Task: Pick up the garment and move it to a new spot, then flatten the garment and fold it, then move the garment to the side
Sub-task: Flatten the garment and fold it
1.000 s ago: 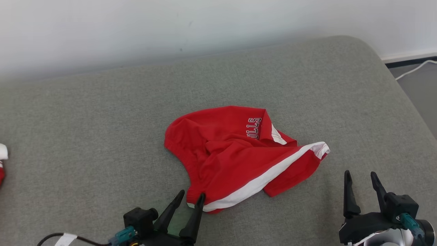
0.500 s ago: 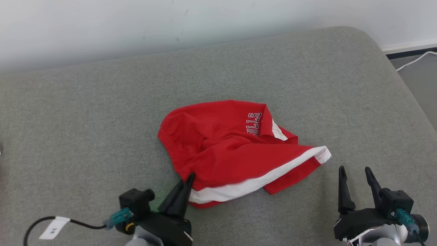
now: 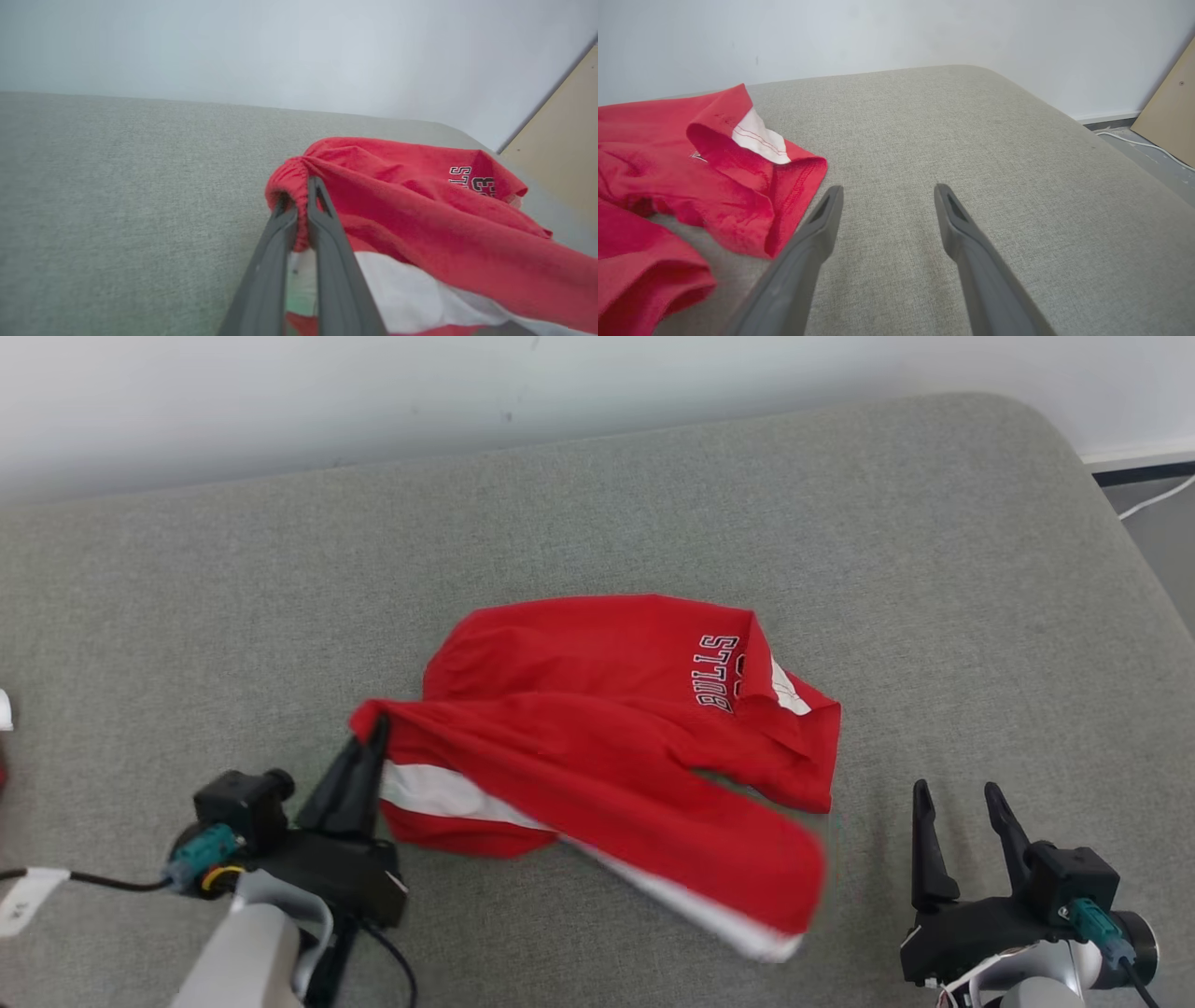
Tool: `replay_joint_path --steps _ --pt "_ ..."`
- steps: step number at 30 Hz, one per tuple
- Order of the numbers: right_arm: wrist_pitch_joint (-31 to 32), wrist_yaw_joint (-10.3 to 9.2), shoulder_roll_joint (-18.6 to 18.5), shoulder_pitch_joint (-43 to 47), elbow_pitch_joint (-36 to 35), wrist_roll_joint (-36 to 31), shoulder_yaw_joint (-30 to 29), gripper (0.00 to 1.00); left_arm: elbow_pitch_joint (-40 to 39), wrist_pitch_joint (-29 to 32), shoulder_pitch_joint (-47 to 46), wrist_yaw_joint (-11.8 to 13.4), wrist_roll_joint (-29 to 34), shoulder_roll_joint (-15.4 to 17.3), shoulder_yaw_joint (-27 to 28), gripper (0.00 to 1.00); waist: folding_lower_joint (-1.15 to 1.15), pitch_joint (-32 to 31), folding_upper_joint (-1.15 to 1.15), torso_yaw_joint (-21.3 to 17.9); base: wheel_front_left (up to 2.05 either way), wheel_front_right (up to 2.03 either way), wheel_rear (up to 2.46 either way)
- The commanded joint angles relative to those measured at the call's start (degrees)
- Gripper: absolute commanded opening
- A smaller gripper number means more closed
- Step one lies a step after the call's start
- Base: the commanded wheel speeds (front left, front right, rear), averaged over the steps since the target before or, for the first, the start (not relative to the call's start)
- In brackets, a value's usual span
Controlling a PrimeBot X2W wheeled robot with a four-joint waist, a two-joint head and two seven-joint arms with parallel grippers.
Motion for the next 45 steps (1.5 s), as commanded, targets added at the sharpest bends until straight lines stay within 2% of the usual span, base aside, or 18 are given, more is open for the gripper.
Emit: replay_joint_path --steps 1,9,10,12,17,27,32,37,45 --pt "0.0 -0.06 0.2 -0.6 -0.2 0.5 0.4 1.00 2.5 -0.2 -2.0 0.0 1.7 1.0 0.7 0.00 -0.01 0.4 0.00 -0.2 0.00 0.00 0.00" --pt "0.0 -0.06 0.3 -1.3 0.0 0.9 1.6 1.00 10.0 -0.2 -6.8 0.0 5.7 3.0 2.1 0.00 -0.01 1.8 0.00 -1.4 0.00 0.00 0.00" --pt "0.0 -0.06 0.3 -1.3 0.0 0.9 1.7 1.00 11.0 -0.2 -7.1 0.0 6.1 3.1 2.2 0.23 -0.01 1.8 0.00 -1.5 0.00 0.00 0.00" --pt "0.0 -0.06 0.3 -1.2 0.1 0.8 1.9 1.00 12.2 -0.2 -7.2 0.0 6.1 2.9 3.0 1.00 -0.01 1.6 0.00 -1.5 0.00 0.00 0.00" --pt "0.0 -0.06 0.4 -0.4 0.0 0.8 3.0 1.00 12.4 -0.2 -4.0 0.5 6.7 1.7 5.6 1.00 -0.01 0.0 0.00 -0.2 0.00 0.00 0.00" --pt "0.0 -0.06 -0.4 2.0 -0.1 1.8 8.2 1.00 -0.4 -0.2 7.8 1.4 10.5 -1.6 10.0 1.00 -0.01 -4.3 0.00 5.6 0.00 0.00 0.00" --pt "0.0 -0.06 -1.6 3.8 -0.3 3.2 14.8 1.00 -6.9 -0.2 14.0 1.1 11.4 -2.8 11.2 1.00 -0.01 -6.3 0.00 8.5 0.00 0.00 0.00" --pt "0.0 -0.06 -3.6 5.2 -0.5 5.5 23.8 1.00 -12.2 -0.2 19.1 1.1 11.9 -3.6 11.5 1.00 -0.01 -7.2 0.00 11.0 0.00 0.00 0.00" --pt "0.0 -0.06 -6.4 6.6 -0.3 8.2 33.2 1.00 -13.0 -0.2 23.1 0.9 10.3 -3.6 10.5 1.00 -0.01 -8.5 0.00 13.3 0.00 0.00 0.00"
